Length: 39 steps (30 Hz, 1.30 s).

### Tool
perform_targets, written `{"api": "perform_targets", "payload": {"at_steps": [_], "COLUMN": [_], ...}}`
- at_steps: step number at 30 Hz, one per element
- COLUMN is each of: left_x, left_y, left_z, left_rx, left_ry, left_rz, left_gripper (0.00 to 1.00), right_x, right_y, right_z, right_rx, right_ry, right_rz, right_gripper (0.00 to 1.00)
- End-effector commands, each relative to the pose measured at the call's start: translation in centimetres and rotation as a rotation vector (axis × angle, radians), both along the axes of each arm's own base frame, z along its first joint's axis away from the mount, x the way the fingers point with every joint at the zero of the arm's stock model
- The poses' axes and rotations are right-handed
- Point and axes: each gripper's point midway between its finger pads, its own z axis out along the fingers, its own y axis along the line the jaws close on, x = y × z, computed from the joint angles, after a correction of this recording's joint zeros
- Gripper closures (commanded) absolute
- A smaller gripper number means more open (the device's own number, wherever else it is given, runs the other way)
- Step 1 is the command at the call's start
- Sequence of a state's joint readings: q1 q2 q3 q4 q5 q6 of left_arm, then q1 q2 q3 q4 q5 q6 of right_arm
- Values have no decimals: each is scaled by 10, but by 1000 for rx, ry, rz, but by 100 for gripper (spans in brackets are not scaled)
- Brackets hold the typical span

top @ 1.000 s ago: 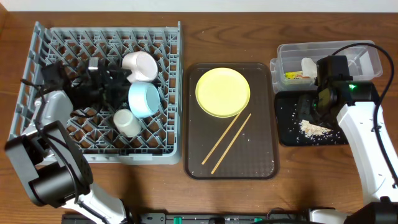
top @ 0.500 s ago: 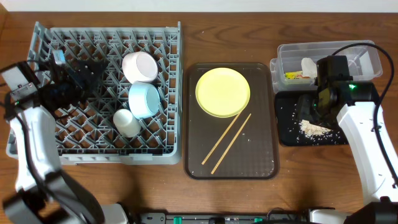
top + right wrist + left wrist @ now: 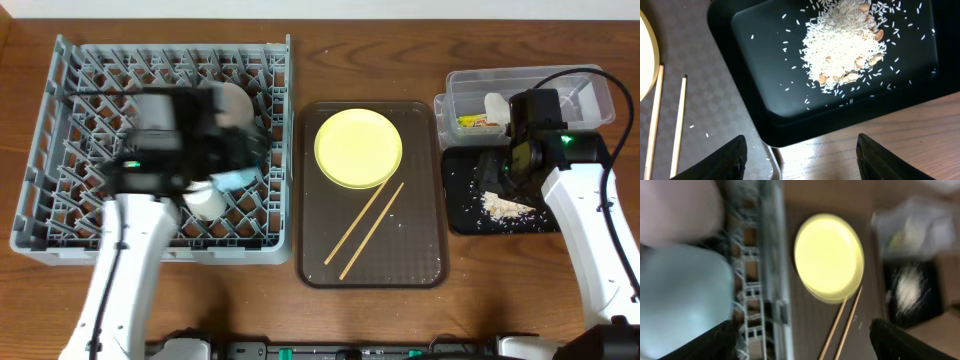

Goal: Sort waste into correct bins and load items into the dishwasher rack
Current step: 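Reach the left gripper to the tray and grasp a wooden chopstick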

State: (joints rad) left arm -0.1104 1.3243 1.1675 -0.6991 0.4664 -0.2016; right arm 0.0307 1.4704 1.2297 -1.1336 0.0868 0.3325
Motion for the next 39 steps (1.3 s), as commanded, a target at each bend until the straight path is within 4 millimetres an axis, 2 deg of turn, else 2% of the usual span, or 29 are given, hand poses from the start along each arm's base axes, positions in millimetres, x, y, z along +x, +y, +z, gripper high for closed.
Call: {"api": "perform_targets", "payload": {"at_steps": [1,5,8,14,18,22,29,38,39], "left_x": [-8,-28,-40,-58,-60,-61,-66,-84,-86], "left_y": [-20,-64,-89,-128,-139,-144,-144,-156,-157], "left_z": [-17,-43,-64,-119,-152,-174,-196,-219,-221], "left_rx": [197,336,405,481,513,532,557,563,567], "left_ry": [-11,-4,19,107,153,180,229,275,279], "left_rz": [-61,-194,-278,-410,-445,-462,-478,-540,-546], "left_gripper": [13,12,12,12,18,20,23,23,26], "right_x": [3,5,5,5,4,4,4,4,4], "right_y": [-4,-4,-4,-4,-4,-4,-4,-4,-4], "right_z": [9,10,10,10,10,9,9,9,9], "right_rx": [-13,-12,-12,-12,-12,-12,-13,-13,-13], "right_ry": [-33,-40,-39,-39,-38,-36,-35,-35,-35], "right_rz": [-8,-8,-8,-8,-8,-8,-8,-8,-8], "right_gripper": [31,31,31,31,31,31,31,31,31]}}
